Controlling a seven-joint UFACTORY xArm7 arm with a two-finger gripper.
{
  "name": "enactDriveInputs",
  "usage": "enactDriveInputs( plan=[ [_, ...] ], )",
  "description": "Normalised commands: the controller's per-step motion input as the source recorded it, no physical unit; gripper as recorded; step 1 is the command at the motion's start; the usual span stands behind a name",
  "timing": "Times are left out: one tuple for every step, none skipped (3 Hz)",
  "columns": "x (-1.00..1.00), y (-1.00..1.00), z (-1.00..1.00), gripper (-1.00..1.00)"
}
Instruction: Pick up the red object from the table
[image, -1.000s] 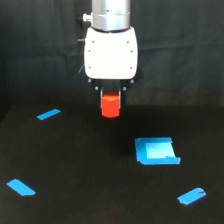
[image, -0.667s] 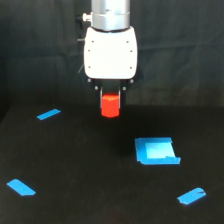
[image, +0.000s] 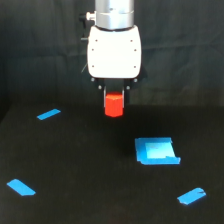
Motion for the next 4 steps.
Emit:
enactDriveInputs(
  plan=[
    [0.00,-0.02,0.10,-0.99],
    [0.06,-0.05,0.00,-0.92],
    [0.09,-0.04,-0.02,-1.00],
    [0.05,0.06,0.04,-0.95]
  ],
)
